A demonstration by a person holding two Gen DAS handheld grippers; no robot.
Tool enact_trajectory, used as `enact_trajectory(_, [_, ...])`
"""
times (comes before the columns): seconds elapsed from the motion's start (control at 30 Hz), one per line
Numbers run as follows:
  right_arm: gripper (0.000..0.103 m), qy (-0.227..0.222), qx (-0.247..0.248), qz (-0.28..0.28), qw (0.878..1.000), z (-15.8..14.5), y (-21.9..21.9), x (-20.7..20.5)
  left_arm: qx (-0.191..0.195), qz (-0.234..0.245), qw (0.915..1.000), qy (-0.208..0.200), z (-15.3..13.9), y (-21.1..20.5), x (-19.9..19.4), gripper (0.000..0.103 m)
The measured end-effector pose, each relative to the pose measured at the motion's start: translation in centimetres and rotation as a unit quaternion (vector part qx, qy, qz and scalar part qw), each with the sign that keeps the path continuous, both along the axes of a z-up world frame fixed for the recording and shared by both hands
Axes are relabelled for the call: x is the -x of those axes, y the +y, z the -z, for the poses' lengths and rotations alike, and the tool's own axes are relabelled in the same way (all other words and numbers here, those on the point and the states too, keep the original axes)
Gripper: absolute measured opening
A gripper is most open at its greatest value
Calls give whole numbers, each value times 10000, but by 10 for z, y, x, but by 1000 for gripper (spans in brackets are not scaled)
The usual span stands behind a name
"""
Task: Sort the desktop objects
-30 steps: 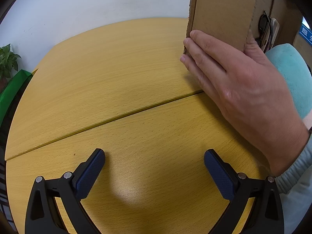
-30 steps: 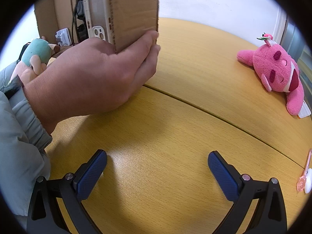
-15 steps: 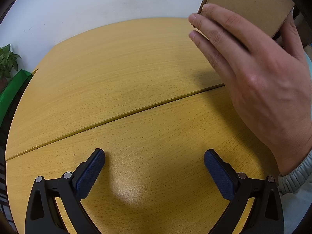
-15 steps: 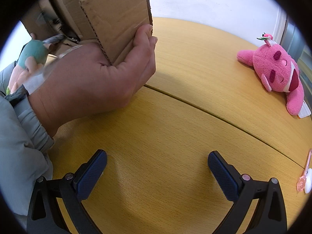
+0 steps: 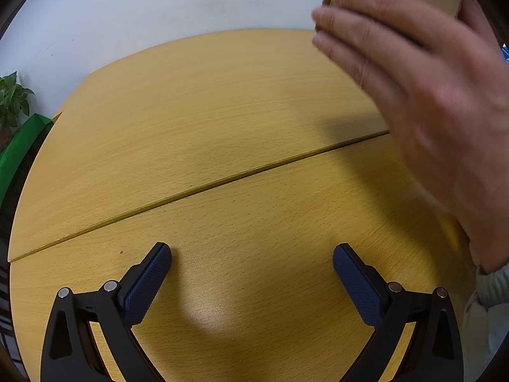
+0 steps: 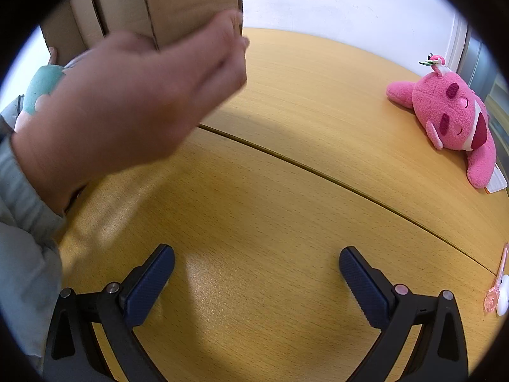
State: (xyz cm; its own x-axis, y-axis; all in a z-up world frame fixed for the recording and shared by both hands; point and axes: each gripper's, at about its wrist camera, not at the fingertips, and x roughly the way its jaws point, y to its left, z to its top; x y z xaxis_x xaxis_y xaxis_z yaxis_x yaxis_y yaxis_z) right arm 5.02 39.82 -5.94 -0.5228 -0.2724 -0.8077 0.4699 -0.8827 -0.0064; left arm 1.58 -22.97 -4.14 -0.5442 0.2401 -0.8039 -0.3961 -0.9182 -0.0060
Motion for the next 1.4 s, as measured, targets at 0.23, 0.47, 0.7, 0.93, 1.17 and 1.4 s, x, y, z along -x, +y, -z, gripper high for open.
enact_trajectory(0.23, [103, 1, 0, 0, 10000, 0, 0, 1, -1, 0, 10000, -1, -3, -2, 0, 103])
enact_trajectory(0.47, [103, 0, 0, -1, 10000, 1, 0, 1, -1, -1, 10000, -2, -3, -1, 0, 103])
enact_trajectory(0.7, [103, -1, 0, -2, 10000, 1, 0, 1, -1, 0, 10000, -3, -3, -1, 1, 103])
enact_trajectory(0.93, [103, 0, 0, -3, 10000, 1, 0, 1, -1, -1, 10000, -3, -3, -1, 1, 103])
enact_trajectory(1.17, [103, 2, 1, -2, 10000, 2, 0, 1, -1, 0, 10000, -5, -6, -2, 1, 103])
enact_trajectory(1.4, [103, 4, 1, 1, 10000, 3, 0, 3, -2, -1, 10000, -3, -8, -3, 1, 103])
